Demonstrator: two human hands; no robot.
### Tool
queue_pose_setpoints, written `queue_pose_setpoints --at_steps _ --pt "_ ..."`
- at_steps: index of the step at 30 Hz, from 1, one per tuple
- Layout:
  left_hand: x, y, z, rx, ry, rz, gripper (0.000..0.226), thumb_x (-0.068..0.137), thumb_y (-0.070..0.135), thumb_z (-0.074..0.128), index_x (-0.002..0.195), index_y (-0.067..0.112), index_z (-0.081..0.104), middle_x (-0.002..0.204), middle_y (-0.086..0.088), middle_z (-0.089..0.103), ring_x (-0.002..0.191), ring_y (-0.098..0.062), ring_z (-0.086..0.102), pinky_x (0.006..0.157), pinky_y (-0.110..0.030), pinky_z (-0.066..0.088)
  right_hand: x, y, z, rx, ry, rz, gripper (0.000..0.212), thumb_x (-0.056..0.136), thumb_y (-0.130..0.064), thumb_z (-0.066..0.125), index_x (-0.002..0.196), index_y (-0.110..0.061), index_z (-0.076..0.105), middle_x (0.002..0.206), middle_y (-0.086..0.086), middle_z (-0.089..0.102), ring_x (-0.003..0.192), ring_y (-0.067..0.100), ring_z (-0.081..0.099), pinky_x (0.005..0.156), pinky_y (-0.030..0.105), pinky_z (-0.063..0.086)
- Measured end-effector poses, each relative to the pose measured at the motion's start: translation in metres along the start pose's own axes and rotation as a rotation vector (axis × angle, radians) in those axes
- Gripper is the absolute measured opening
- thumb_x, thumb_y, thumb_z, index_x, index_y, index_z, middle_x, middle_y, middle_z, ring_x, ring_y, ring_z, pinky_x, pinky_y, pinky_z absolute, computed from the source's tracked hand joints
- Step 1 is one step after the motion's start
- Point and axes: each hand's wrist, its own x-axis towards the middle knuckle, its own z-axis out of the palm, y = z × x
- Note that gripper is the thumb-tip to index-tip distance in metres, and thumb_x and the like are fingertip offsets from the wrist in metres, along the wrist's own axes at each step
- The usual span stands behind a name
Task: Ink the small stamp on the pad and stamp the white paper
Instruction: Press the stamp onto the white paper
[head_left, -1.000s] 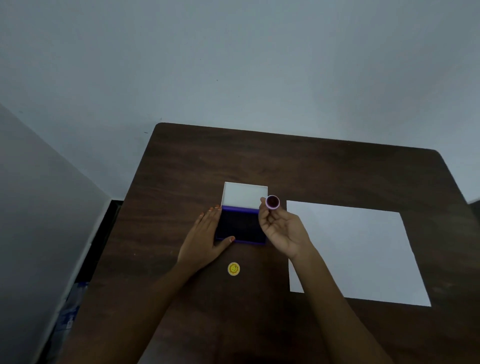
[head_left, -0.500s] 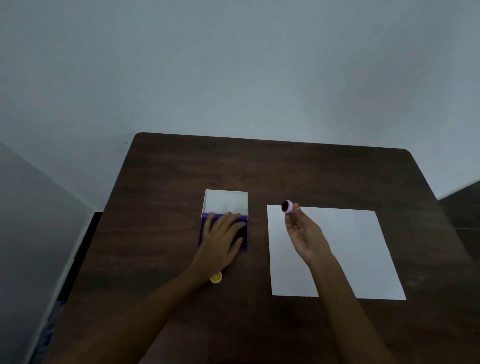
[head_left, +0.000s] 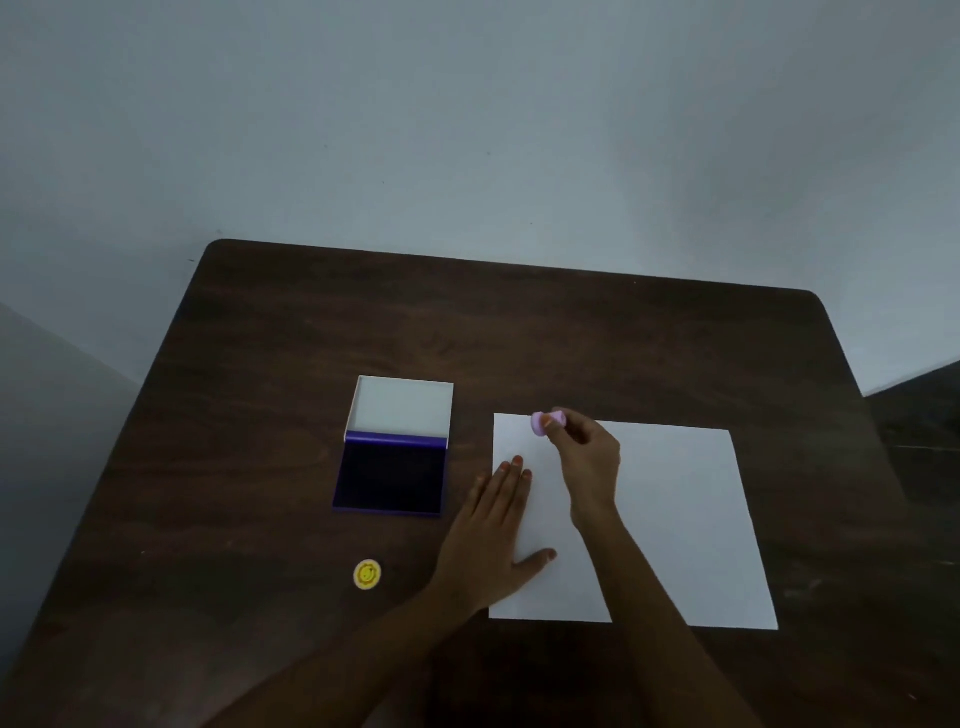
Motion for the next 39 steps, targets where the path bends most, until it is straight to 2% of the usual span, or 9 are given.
queue_pose_setpoints --at_steps 4,7,10,14,21,24,27,36,39 --pt "0.0 0.001 -0.004 0.023 0.035 0.017 0.087 0.081 0.07 0.032 0.14 0.017 -0.005 0.147 0.0 -0.008 0.136 -0.022 -0.01 0.106 -0.048 -0.013 0.004 0.004 0.011 -0.139 -0.05 -0.109 0.017 0.077 -0.018 0.069 0.09 -0.008 0.066 0.09 0.006 0.068 0.073 0.008 0.057 0.065 0.006 0.04" --pt "0.0 0.0 -0.003 0.073 0.056 0.02 0.088 0.08 0.068 0.037 0.141 0.009 0.015 0.148 -0.008 0.015 0.135 -0.024 0.012 0.106 -0.05 0.008 0.006 0.01 0.017 -0.219 -0.063 -0.17 0.019 0.078 -0.015 0.067 0.093 -0.004 0.064 0.097 0.012 0.069 0.077 0.009 0.054 0.064 0.001 0.036" --pt "-0.001 0.002 -0.004 0.039 0.035 0.019 0.086 0.08 0.068 0.038 0.14 0.008 0.022 0.148 -0.009 0.023 0.135 -0.024 0.019 0.107 -0.049 0.01 0.006 0.012 0.021 -0.27 -0.084 -0.206 0.02 0.081 -0.016 0.065 0.095 -0.002 0.063 0.101 0.014 0.068 0.081 0.011 0.054 0.068 0.005 0.036" --pt "-0.003 0.003 -0.004 0.11 0.056 0.028 0.082 0.077 0.068 0.042 0.132 0.006 0.04 0.137 -0.01 0.048 0.126 -0.024 0.042 0.101 -0.043 0.029 0.005 0.013 0.026 -0.3 -0.099 -0.24 0.019 0.083 -0.016 0.063 0.094 -0.001 0.063 0.099 0.016 0.068 0.081 0.012 0.054 0.075 0.02 0.043" --pt "-0.001 0.001 -0.004 -0.017 0.03 0.027 0.085 0.08 0.069 0.028 0.14 0.009 0.022 0.149 -0.01 0.024 0.138 -0.027 0.017 0.11 -0.045 -0.002 0.002 0.017 0.03 -0.352 -0.128 -0.265 0.019 0.084 -0.016 0.06 0.093 0.001 0.061 0.098 0.018 0.067 0.082 0.015 0.054 0.078 0.022 0.041" --pt "-0.001 -0.001 -0.003 -0.006 0.006 0.024 0.085 0.079 0.07 0.021 0.137 0.008 0.031 0.145 -0.011 0.035 0.135 -0.026 0.027 0.11 -0.046 0.009 0.001 0.016 0.032 -0.372 -0.134 -0.27 0.019 0.084 -0.016 0.06 0.092 0.001 0.06 0.098 0.017 0.067 0.08 0.012 0.05 0.075 0.018 0.039" --pt "-0.002 0.0 -0.002 0.06 0.017 0.046 0.078 0.08 0.067 0.035 0.129 0.007 0.045 0.133 -0.011 0.053 0.124 -0.024 0.046 0.101 -0.044 0.029 0.002 0.016 0.034 -0.379 -0.135 -0.249 0.02 0.085 -0.017 0.058 0.094 0.0 0.06 0.1 0.017 0.066 0.082 0.011 0.05 0.074 0.013 0.037" --pt "-0.002 0.001 -0.005 -0.023 0.021 0.023 0.083 0.081 0.068 0.02 0.137 0.008 0.031 0.144 -0.011 0.035 0.134 -0.025 0.027 0.107 -0.049 0.011 0.006 0.02 0.034 -0.399 -0.184 -0.235 0.02 0.086 -0.015 0.058 0.1 0.0 0.058 0.106 0.014 0.063 0.084 0.009 0.05 0.066 -0.01 0.033" --pt "-0.001 0.001 -0.004 0.066 0.043 0.041 0.08 0.08 0.068 0.029 0.131 0.008 0.043 0.136 -0.009 0.049 0.127 -0.021 0.041 0.104 -0.041 0.025 0.006 0.021 0.034 -0.416 -0.182 -0.237 0.022 0.086 -0.015 0.058 0.103 -0.001 0.057 0.108 0.015 0.062 0.086 0.009 0.048 0.065 -0.007 0.035"
